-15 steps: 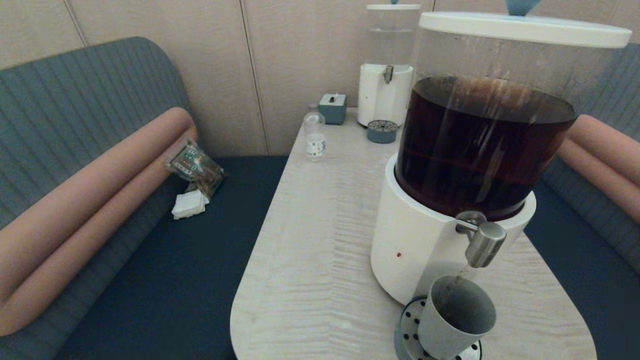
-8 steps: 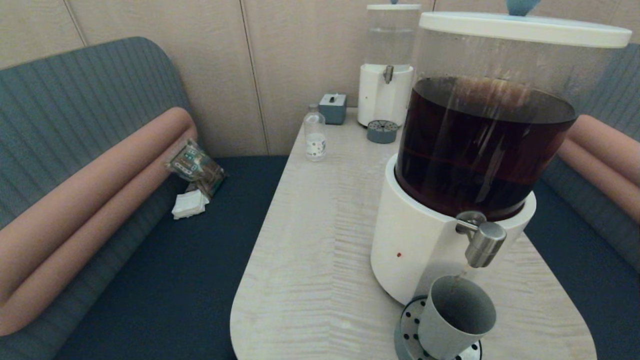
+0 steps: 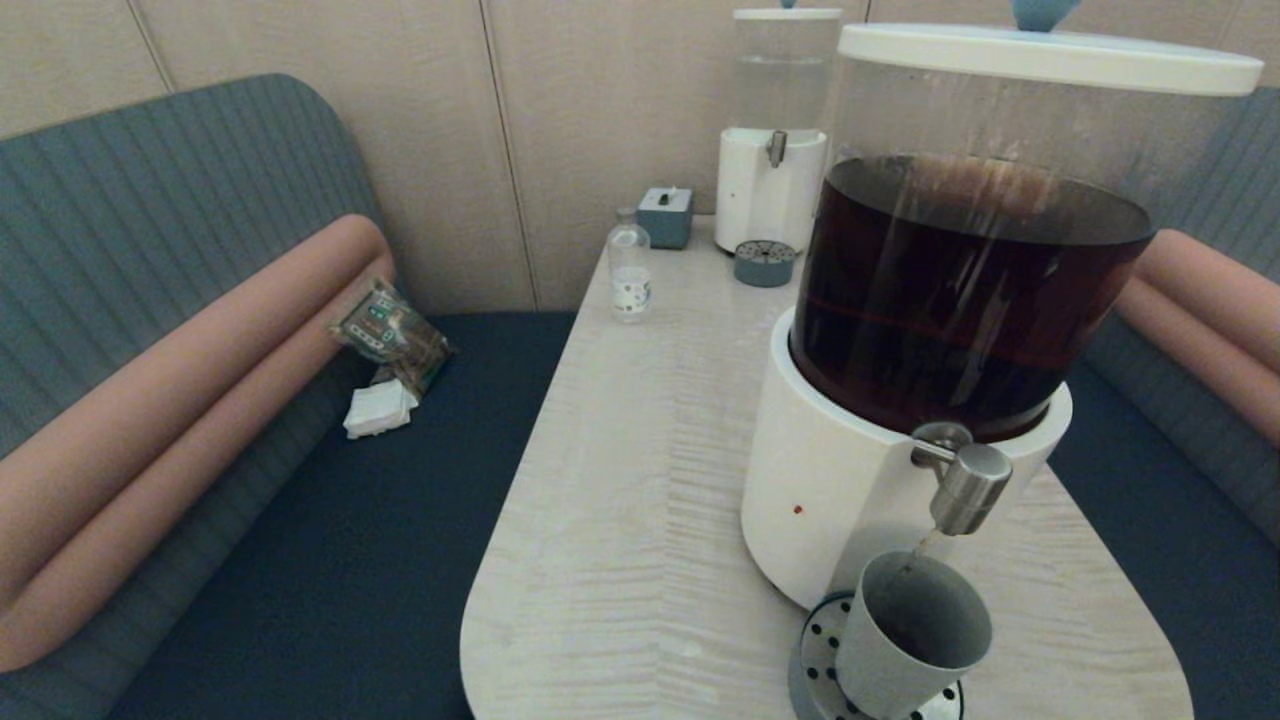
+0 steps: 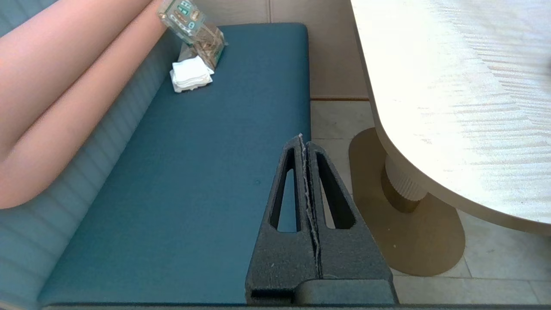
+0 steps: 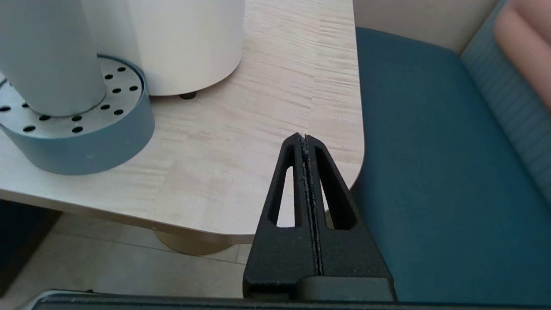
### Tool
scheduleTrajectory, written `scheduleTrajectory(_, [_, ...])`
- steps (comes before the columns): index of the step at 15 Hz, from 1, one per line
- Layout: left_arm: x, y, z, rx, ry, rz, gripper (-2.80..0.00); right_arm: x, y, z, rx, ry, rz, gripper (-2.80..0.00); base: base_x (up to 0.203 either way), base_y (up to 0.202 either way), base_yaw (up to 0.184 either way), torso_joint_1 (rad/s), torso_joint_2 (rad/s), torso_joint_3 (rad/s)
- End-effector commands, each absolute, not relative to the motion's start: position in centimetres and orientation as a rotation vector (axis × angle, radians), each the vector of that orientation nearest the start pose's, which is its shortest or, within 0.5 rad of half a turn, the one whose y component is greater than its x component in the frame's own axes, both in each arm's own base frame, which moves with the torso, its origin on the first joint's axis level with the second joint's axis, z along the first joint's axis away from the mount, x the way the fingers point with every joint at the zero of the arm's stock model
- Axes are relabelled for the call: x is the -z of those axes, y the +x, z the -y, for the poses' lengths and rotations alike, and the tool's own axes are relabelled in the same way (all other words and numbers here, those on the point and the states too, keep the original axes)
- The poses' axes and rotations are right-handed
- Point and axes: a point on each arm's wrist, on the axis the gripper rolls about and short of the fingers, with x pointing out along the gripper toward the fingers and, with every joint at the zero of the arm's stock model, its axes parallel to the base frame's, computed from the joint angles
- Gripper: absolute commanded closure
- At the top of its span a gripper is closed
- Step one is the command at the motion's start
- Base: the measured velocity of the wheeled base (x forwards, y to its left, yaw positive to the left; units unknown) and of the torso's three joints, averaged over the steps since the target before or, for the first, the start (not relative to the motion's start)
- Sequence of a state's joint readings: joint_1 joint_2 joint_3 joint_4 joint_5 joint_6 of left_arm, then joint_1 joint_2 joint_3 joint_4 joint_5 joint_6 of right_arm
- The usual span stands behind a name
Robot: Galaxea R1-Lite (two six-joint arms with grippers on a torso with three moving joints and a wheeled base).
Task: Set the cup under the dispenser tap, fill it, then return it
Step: Turn off the faucet
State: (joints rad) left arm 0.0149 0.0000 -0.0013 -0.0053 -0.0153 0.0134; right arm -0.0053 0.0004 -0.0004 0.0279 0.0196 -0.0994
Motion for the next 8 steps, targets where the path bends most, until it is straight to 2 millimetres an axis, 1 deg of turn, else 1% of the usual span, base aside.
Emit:
scheduleTrajectory(1, [-7.66,-2.28,0.07,0.000,0.014,0.006,0.00,-7.26,-2.32,-0.05,-0.015,-0.086,-0.025,0.00,0.000,0.000,0.000,0.000,0.00,0.000])
scheduleTrajectory(8, [-7.64,-2.30,0.07,-0.001,0.026,-0.006,0.00,-7.24,-2.31,-0.05,-0.012,-0.078,-0.026,0.00,0.000,0.000,0.000,0.000,0.00,0.000])
